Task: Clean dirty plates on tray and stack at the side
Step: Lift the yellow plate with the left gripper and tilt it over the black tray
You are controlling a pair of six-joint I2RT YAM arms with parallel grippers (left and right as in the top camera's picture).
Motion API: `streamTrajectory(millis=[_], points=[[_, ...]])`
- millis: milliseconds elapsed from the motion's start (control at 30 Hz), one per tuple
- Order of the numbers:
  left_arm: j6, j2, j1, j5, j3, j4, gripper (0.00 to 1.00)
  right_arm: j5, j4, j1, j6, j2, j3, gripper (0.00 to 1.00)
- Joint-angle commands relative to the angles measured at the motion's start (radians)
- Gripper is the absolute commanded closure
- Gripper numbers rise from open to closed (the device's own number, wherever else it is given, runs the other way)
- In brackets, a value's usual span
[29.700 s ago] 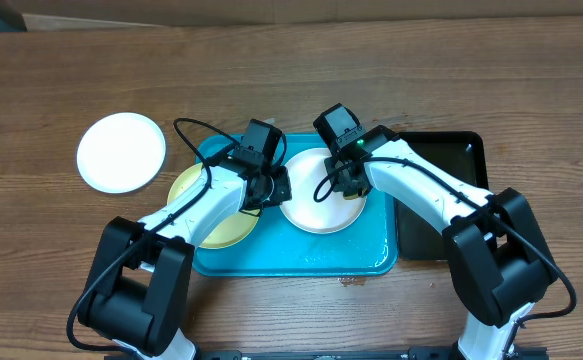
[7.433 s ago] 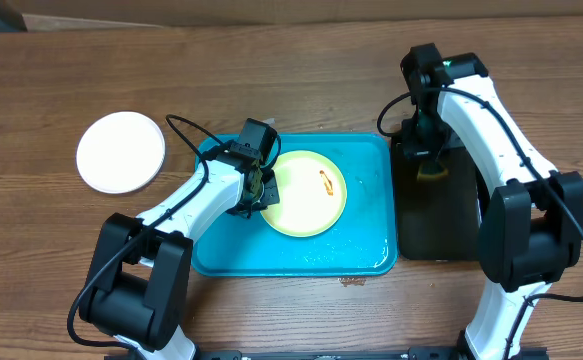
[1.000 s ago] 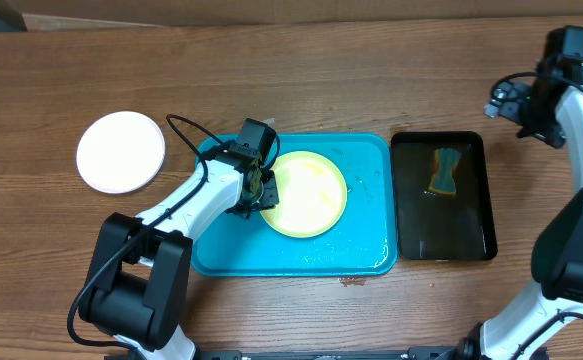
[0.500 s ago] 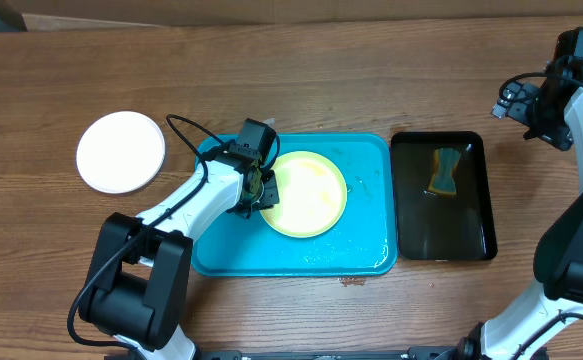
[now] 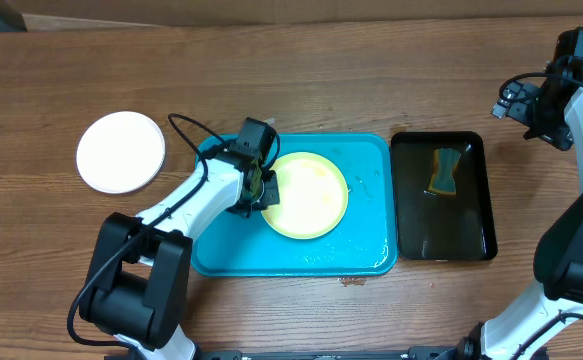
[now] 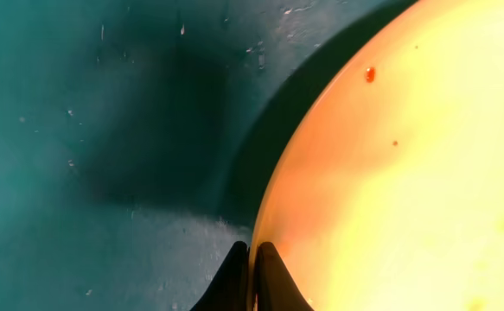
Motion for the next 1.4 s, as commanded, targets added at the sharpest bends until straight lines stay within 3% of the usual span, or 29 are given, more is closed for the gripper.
streamTrajectory(millis=[0,367,767,1033,1367], points=[[0.081,0.012,0.0,-0.007,0.15,-0.052,0.96,-0.001,0.003,0.001,0.004,-0.019,0.018,0.0],[0.166,0.012,-0.101,-0.181,0.502,-0.141,0.96,-0.001,0.003,0.001,0.004,-0.019,0.018,0.0],[0.262,0.012,-0.373,-0.437,0.533,0.032,0.96,0.03,0.108,-0.003,0.0,-0.019,0.018,0.0],[0.414,0.012,-0.555,-0.707,0.533,0.107,0.96,-0.027,0.133,-0.102,0.0,-0.018,0.018,0.0],[0.735,0.012,-0.726,-0.916,0.533,0.341,0.96,-0.027,0.134,-0.129,0.0,-0.018,0.018,0.0]])
